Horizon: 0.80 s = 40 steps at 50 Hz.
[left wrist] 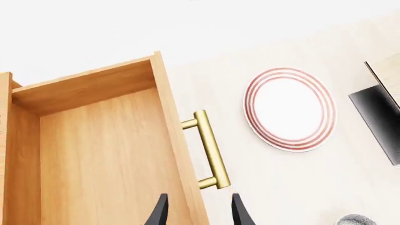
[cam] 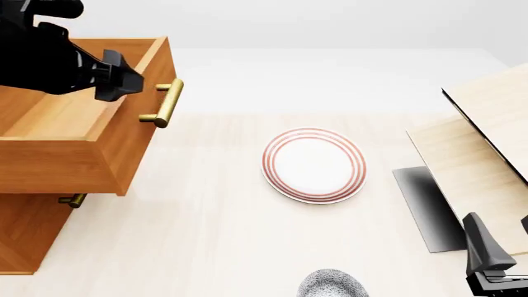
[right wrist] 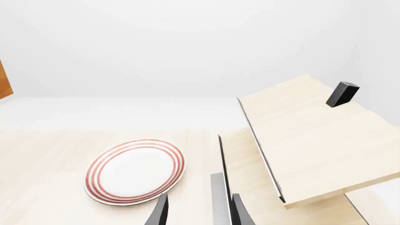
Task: Open the top drawer of the cabinet and put the bowl in it.
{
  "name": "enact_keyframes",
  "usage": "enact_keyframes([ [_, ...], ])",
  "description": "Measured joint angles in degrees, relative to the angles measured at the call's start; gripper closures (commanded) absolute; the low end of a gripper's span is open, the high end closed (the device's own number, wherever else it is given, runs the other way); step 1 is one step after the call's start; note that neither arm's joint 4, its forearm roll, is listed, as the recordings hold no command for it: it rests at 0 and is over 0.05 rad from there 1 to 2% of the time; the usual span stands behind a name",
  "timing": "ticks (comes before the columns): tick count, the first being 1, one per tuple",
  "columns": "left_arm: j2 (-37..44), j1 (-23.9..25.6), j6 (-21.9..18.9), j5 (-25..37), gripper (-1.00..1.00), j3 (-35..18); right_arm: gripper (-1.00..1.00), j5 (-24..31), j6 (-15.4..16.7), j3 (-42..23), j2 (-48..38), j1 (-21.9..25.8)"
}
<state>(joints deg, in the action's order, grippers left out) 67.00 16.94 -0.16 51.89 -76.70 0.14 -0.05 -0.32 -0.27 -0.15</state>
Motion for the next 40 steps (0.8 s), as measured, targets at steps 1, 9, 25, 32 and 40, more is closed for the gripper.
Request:
enact_keyframes([
  [1,-0.15,0.15,-0.19,0.19,-1.0,-0.08,-1.0,0.0,0.0,0.0,0.0,0.0],
  [9,-1.53,1.23,-1.8,1.88,-1.0,-0.83,-1.0,0.0,0.0,0.0,0.0,0.0],
  [25,-4.55,5.76,-1.45,4.37,-1.0,-2.07,-1.0,0.0,0.0,0.0,0.0,0.0],
  [32,-6.06,7.38,-0.9,4.95,-1.0,-1.74,-1.0,0.0,0.0,0.0,0.0,0.0],
  [40,-7.25,9.64,-0.68,4.71,-1.0,-0.77,-1.0,0.0,0.0,0.0,0.0,0.0],
])
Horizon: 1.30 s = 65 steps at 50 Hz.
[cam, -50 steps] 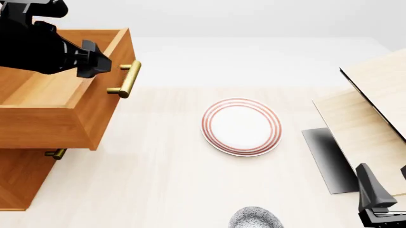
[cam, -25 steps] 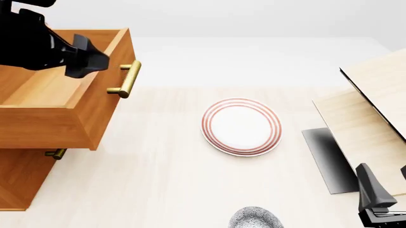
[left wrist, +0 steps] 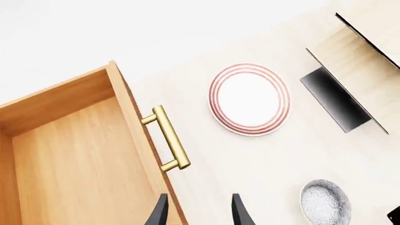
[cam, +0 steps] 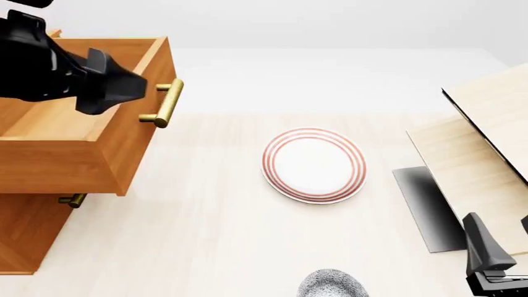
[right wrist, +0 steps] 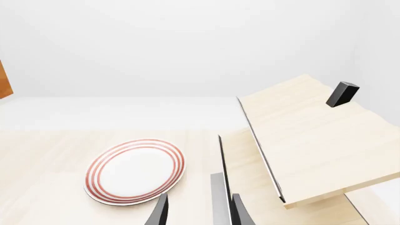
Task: Open the top drawer of the cabinet and put the bowl in it.
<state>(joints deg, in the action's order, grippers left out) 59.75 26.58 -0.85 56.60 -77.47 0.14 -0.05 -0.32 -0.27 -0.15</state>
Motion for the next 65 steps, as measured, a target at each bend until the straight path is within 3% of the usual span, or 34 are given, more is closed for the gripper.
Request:
enact_keyframes([
  [26,0.47,9.42,-3.39,-4.4,-1.0,3.78,-1.0,0.0,0.0,0.0,0.0,0.0],
  [45,2.65,15.98,-1.13,-9.77,-1.0,9.18,-1.0,0.0,0.0,0.0,0.0,0.0],
  [65,10.76,23.94,3.09,-18.21,-1.0,13.51,-1.0,0.0,0.0,0.0,0.0,0.0],
])
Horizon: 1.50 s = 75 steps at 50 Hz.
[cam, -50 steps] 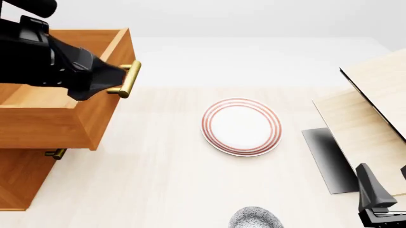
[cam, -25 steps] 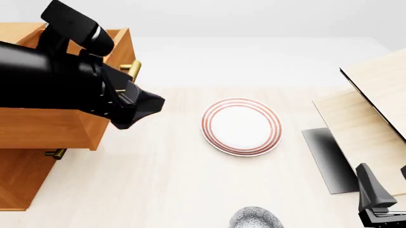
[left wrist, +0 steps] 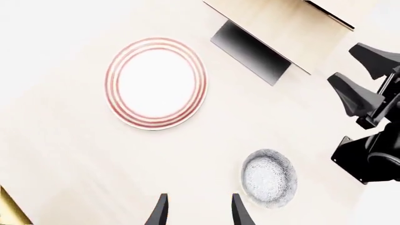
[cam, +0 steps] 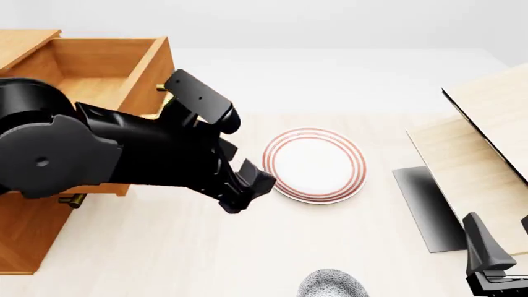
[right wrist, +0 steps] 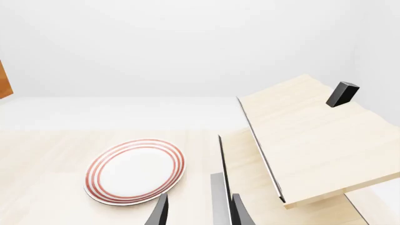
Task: Open the top drawer of the cabinet and put the bowl in it.
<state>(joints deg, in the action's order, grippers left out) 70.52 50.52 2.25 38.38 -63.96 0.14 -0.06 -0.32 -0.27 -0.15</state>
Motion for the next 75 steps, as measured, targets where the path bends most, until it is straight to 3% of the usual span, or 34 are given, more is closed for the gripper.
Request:
enact_keyframes([
  [29,11.24,7.61,7.97,-7.94,-1.0,2.54,-1.0,0.0,0.0,0.0,0.0,0.0],
  [75,19.65,11.24,13.02,-16.49,-1.0,5.83,-1.0,0.0,0.0,0.0,0.0,0.0],
])
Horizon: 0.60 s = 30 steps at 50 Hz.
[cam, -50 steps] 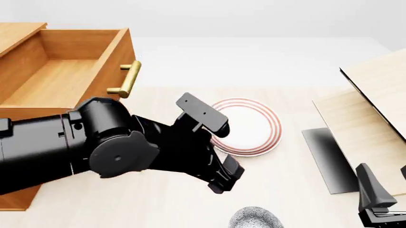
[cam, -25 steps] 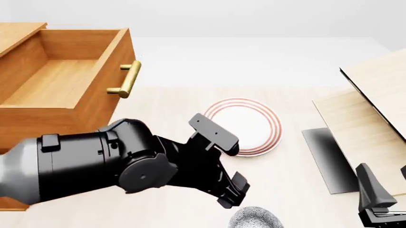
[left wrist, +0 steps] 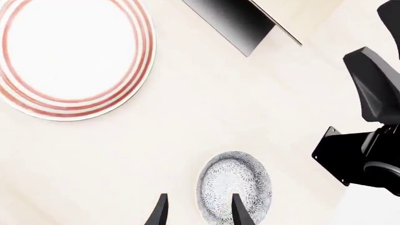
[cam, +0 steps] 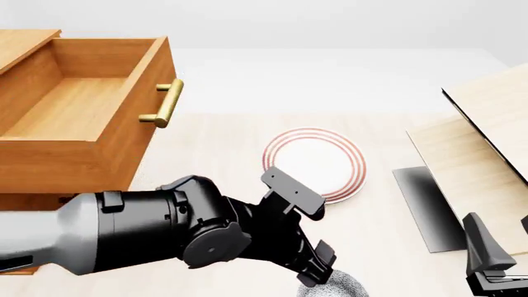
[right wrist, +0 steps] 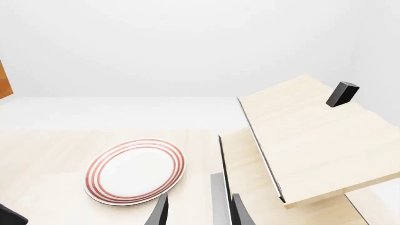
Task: Open the top drawer of the cabinet and put the bowl in it.
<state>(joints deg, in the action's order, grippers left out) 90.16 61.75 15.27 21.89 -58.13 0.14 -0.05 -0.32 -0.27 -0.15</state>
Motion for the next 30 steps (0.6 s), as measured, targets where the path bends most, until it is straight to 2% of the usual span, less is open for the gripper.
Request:
enact_keyframes([
  [30,3.42,1.66,2.61,-4.62,-1.0,1.64,-1.0,0.0,0.0,0.0,0.0,0.0],
])
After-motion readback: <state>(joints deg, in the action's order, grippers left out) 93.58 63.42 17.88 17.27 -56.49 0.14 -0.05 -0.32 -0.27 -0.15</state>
